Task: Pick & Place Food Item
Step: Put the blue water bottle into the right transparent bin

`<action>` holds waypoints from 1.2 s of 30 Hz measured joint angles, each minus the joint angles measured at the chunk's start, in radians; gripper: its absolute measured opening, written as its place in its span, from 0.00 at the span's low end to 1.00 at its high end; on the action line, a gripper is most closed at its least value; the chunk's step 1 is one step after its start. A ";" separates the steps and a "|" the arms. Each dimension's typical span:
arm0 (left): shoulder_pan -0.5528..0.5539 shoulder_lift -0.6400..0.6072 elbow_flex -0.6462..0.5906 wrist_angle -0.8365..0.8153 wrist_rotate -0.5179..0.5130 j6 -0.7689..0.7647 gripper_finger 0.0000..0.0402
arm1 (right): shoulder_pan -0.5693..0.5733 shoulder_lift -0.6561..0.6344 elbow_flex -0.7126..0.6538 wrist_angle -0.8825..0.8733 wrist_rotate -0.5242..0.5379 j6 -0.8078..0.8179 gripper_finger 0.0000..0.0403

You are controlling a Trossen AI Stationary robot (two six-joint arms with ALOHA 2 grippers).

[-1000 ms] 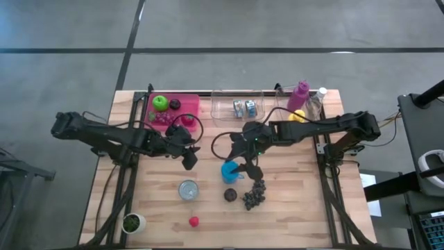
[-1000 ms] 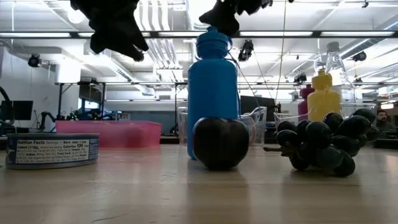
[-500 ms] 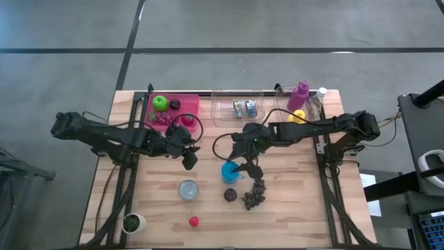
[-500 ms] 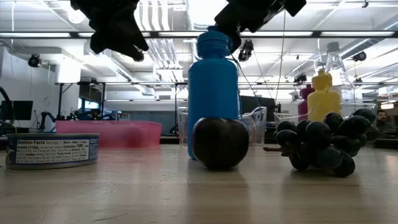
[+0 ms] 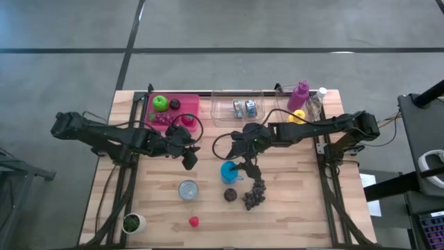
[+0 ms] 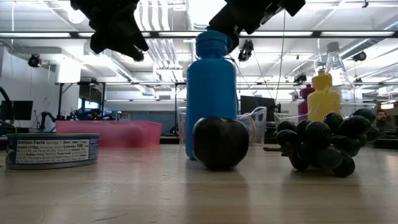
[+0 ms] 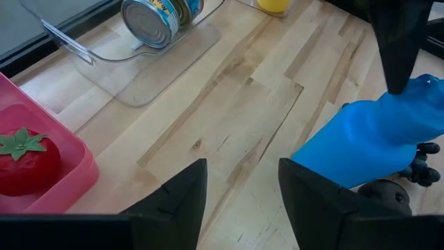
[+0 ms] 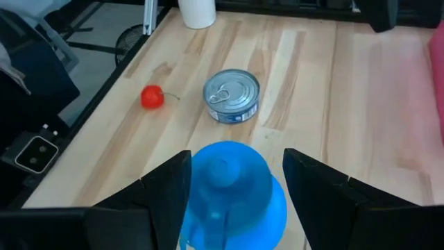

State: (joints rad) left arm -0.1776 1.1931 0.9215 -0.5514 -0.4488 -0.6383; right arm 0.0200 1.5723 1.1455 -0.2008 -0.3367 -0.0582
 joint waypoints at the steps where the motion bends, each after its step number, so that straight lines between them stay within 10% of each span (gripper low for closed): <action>1: 0.000 0.000 0.000 0.000 0.000 0.000 0.45 | 0.002 0.000 0.003 0.000 0.000 0.000 0.56; 36: 0.000 0.000 0.000 0.000 0.000 0.001 0.45 | 0.024 0.000 -0.005 0.002 0.022 -0.053 0.32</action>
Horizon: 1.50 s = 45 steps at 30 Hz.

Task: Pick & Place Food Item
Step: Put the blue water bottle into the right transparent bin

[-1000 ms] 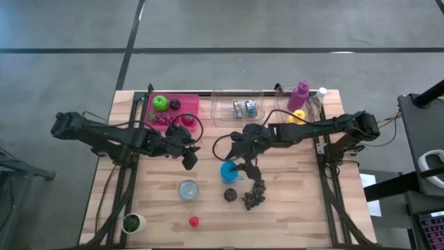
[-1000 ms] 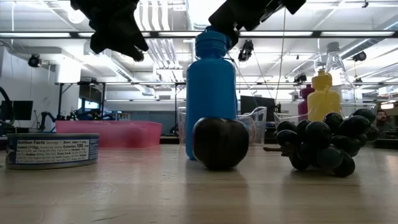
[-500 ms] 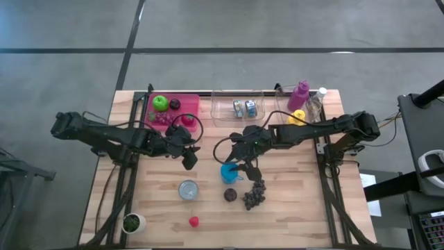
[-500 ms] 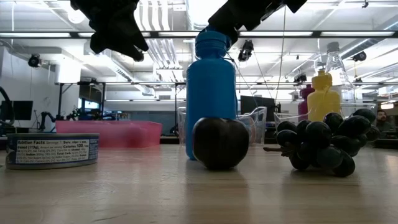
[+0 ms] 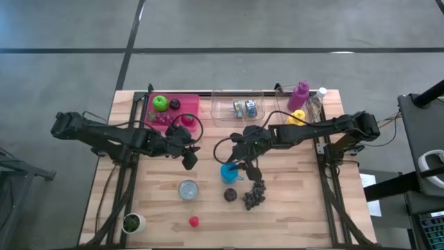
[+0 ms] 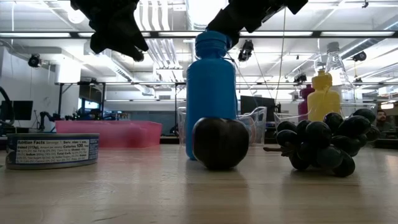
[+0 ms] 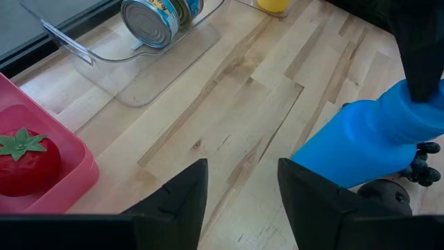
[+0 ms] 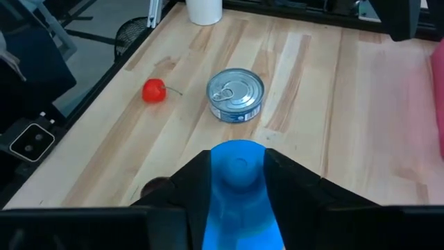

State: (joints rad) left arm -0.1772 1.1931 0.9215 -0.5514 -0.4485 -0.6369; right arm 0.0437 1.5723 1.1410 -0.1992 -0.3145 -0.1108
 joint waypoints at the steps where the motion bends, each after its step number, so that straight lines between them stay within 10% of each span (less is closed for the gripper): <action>1: 0.000 0.000 0.000 0.000 0.000 0.000 0.45 | 0.000 0.000 -0.001 0.001 0.000 0.000 0.31; 45: 0.000 0.000 0.000 0.000 0.000 -0.001 0.43 | 0.000 -0.021 -0.006 -0.015 0.029 -0.001 0.16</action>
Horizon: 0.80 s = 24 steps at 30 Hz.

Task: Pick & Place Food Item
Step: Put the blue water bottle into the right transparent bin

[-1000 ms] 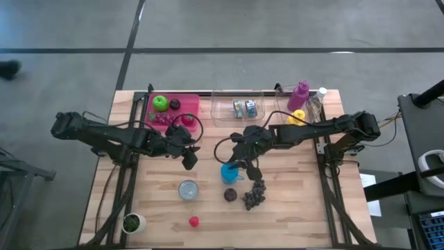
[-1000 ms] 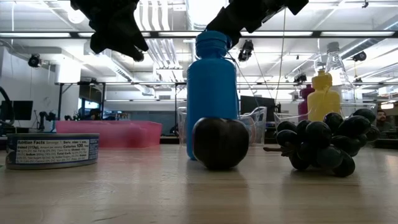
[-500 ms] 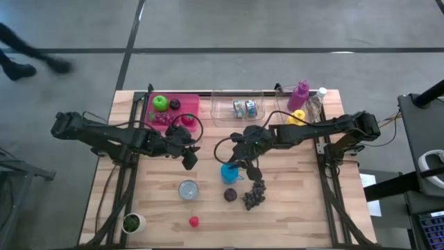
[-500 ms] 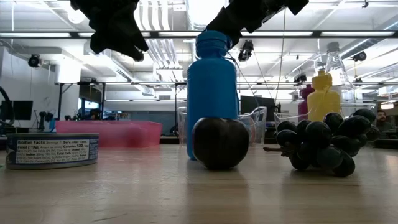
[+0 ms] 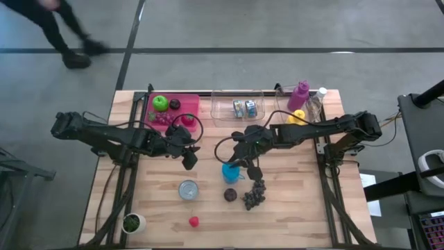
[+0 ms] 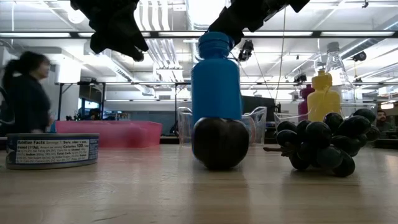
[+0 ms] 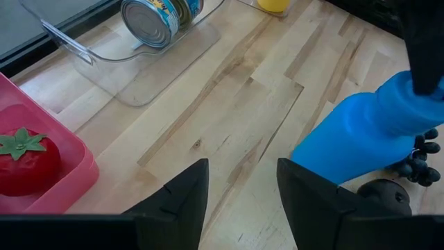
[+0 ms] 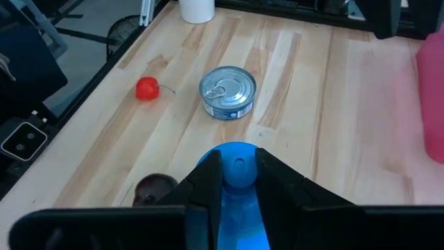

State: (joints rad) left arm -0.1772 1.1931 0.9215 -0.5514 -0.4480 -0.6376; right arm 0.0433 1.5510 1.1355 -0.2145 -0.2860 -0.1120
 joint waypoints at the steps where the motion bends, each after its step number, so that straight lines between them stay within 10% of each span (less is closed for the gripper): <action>1: 0.000 0.000 0.000 0.000 0.000 0.000 0.43 | 0.000 -0.003 0.000 0.001 0.001 0.000 0.16; 24: 0.000 0.000 0.000 0.001 0.000 0.002 0.43 | -0.133 -0.285 0.003 -0.101 0.151 0.099 0.16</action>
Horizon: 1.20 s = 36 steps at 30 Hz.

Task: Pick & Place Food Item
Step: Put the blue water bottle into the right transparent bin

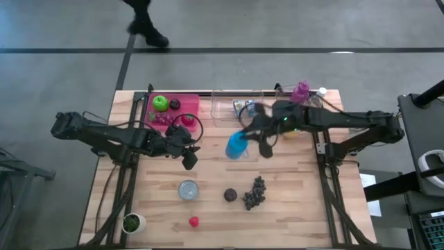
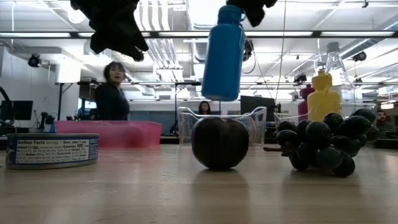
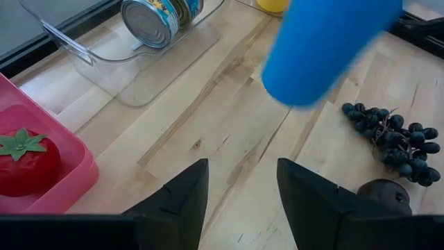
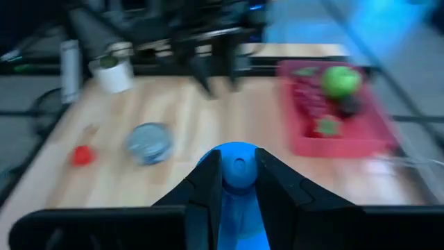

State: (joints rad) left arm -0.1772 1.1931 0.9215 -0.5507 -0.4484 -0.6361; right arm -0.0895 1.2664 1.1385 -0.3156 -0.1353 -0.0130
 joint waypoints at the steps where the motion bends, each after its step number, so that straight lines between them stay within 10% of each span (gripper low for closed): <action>1: 0.000 0.000 0.000 0.000 0.000 0.000 0.43 | -0.013 -0.018 0.000 -0.011 0.026 0.005 0.16; 22: 0.000 0.000 0.000 0.000 0.000 -0.001 0.44 | -0.228 -0.200 0.000 -0.145 0.610 0.273 0.16; 36: 0.000 0.000 0.000 0.000 0.000 -0.002 0.45 | -0.438 -0.190 0.000 -0.277 0.719 0.459 0.16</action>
State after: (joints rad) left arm -0.1772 1.1931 0.9215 -0.5503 -0.4484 -0.6380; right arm -0.5273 1.0760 1.1389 -0.5922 0.5835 0.4463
